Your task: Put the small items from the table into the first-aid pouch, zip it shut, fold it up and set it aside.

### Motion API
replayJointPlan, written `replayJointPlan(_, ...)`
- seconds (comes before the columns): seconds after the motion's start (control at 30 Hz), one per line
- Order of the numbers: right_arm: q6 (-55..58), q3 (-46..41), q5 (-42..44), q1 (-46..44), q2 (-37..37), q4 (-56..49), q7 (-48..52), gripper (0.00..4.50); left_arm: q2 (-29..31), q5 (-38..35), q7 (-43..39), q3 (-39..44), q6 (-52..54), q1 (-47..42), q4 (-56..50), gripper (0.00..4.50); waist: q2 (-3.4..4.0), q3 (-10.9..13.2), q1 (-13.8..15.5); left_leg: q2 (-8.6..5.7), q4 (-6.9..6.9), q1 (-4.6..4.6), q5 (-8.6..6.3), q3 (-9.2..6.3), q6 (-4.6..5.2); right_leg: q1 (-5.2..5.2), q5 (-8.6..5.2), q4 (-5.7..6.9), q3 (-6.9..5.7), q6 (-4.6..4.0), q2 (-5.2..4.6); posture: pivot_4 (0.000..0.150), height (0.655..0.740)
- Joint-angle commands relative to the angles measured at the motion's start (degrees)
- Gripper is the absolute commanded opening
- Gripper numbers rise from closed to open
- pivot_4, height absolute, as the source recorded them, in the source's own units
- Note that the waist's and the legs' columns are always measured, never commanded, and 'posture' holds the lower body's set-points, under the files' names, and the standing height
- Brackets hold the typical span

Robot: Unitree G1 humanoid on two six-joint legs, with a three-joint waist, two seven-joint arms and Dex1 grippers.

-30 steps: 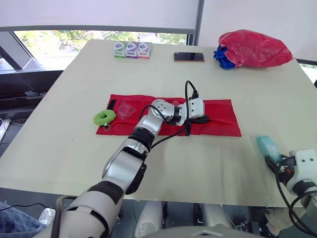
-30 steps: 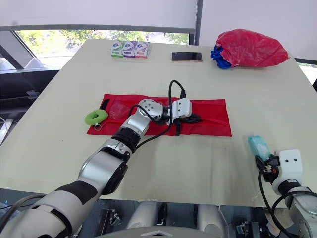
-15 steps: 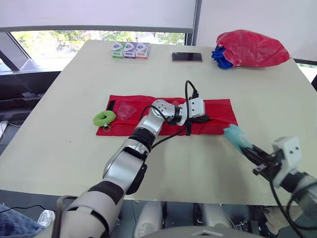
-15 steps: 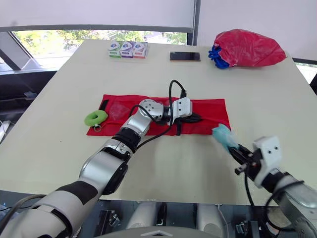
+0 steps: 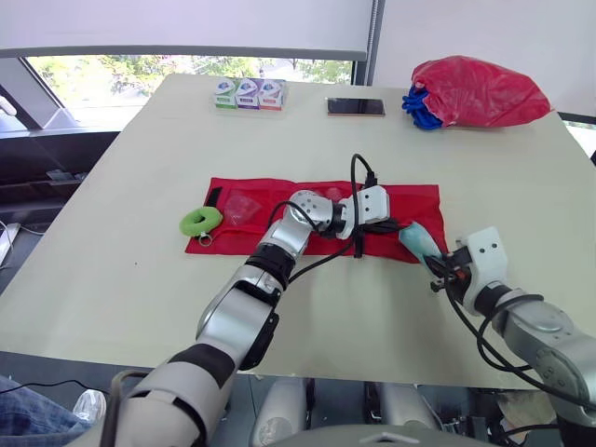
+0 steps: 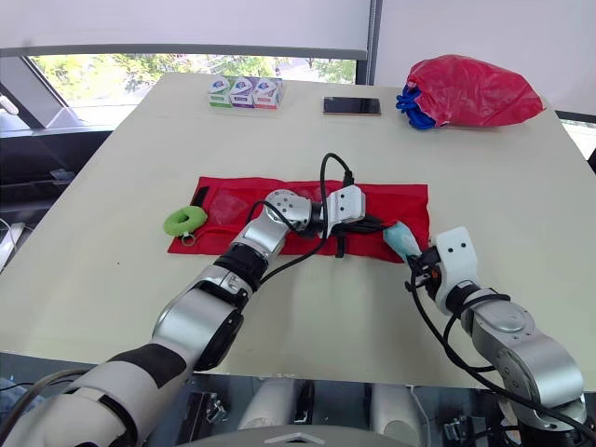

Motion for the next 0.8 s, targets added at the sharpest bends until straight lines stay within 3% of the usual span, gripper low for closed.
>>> replayJointPlan(0.03, -0.33, 1.97, -0.62, -0.09, 1.21, -2.07, -0.15, 0.01, -1.65, -0.97, -0.04, -0.69, 0.34, -0.04, -3.79, 0.0, 0.0, 0.0, 0.0, 0.0, 0.0, -0.01, 0.0, 0.0, 0.0, 0.0, 0.0, 0.0, 0.0, 0.0, 0.0, 0.15, 0.74)
replayJointPlan(0.2, -0.25, 2.46, -2.42, 0.85, 2.89, -2.57, -1.98, 0.01, -1.92, -1.48, 0.16, -0.29, 0.61, 0.22, -4.3, 0.0, 0.0, 0.0, -0.04, -0.01, 0.0, -0.01, 0.0, 0.0, 0.0, 0.0, 0.0, 0.0, -0.01, 0.0, -0.01, 0.15, 0.74)
replayJointPlan(0.63, -5.14, -4.03, -8.37, -9.79, 21.46, 8.29, -15.99, 0.01, -3.08, -2.78, -2.34, -2.5, 4.44, 4.22, -10.92, 0.0, 0.05, -0.02, -0.12, 0.0, -0.01, 0.01, 0.0, 0.01, 0.0, -0.01, 0.0, 0.02, 0.03, 0.0, 0.01, 0.15, 0.74)
replayJointPlan(0.8, -7.88, -3.75, -11.05, -12.58, 22.87, 11.82, -16.92, 0.01, -3.06, -2.55, -2.35, -3.11, 4.83, 5.16, -11.89, 0.0, 0.07, -0.03, -0.14, 0.0, -0.01, 0.03, 0.01, 0.01, -0.01, -0.01, 0.0, 0.03, 0.03, 0.0, 0.02, 0.15, 0.74)
